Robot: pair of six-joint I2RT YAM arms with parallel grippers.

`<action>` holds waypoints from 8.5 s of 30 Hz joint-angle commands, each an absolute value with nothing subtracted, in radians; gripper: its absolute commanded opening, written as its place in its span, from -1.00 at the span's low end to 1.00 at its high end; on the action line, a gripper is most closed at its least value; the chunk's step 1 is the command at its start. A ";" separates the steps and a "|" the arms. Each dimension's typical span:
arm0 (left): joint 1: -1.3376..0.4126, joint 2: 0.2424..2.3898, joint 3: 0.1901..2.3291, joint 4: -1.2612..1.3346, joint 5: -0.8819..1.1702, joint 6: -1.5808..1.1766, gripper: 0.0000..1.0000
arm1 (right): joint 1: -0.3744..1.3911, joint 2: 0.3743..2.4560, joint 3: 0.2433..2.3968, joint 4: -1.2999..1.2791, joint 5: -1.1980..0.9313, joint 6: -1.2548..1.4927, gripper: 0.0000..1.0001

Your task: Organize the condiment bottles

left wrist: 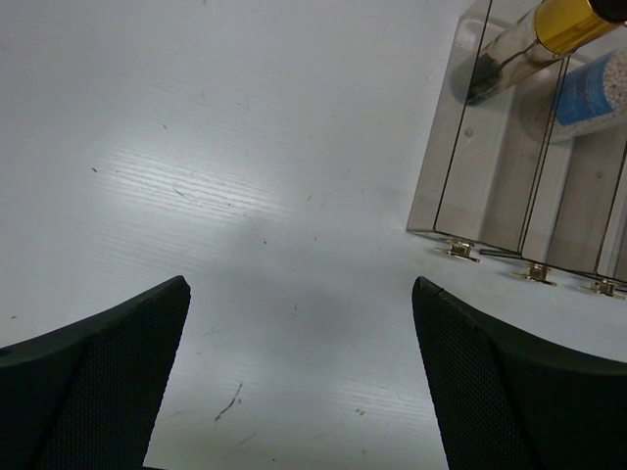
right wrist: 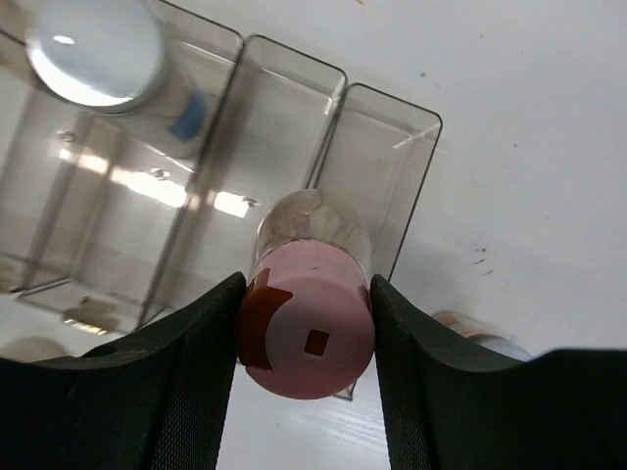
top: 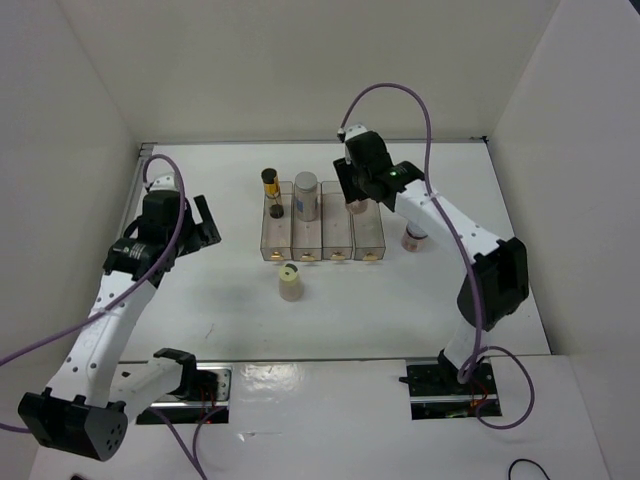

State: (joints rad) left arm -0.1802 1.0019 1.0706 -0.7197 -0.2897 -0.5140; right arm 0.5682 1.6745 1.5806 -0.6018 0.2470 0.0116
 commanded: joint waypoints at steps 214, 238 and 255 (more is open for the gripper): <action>-0.060 1.134 1.045 -0.591 -0.097 -0.482 1.00 | 0.640 1.867 1.451 -0.394 0.278 0.189 -0.92; -0.041 1.152 1.046 -0.563 -0.078 -0.472 1.00 | 0.640 1.769 1.509 -0.485 0.314 0.273 0.79; -0.041 1.152 1.000 -0.515 -0.025 -0.482 1.00 | 0.335 1.414 1.310 -0.580 0.364 0.442 0.96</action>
State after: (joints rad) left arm -0.0479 1.1515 1.0031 -0.5522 -0.0444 -0.4965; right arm 0.4320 1.4036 1.3918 -0.5011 0.3664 0.3477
